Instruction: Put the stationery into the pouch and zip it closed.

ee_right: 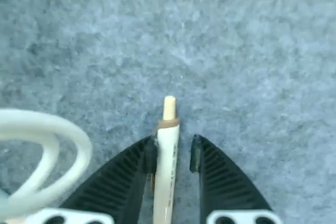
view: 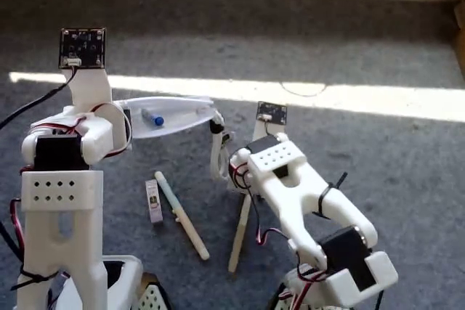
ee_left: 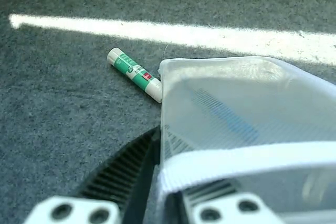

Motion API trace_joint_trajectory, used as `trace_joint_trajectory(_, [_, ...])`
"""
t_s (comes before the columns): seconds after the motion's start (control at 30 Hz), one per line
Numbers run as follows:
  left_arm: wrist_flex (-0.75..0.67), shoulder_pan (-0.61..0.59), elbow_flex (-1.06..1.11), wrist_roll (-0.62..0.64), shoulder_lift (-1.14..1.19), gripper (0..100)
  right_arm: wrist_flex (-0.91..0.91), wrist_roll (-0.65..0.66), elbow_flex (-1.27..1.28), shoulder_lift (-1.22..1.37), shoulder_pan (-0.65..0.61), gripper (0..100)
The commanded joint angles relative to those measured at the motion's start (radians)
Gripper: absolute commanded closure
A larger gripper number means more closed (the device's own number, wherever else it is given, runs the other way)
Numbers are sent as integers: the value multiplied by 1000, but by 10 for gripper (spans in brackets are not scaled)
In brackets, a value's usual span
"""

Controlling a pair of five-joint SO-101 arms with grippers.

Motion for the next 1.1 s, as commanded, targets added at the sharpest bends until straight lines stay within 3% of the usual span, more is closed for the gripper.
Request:
trace_joint_trajectory(0.0, [-17,-12,10,3,22,990,-13,-8,-67,51,13,892])
trace_joint_trajectory(0.57, [-17,-36,10,3,22,990,139,-2,-156,84,120,905])
trace_joint_trajectory(0.7, [-17,-33,10,3,22,990,134,103,-157,84,122,993])
trace_joint_trajectory(1.07, [-17,-31,10,3,22,990,139,147,-151,-61,133,993])
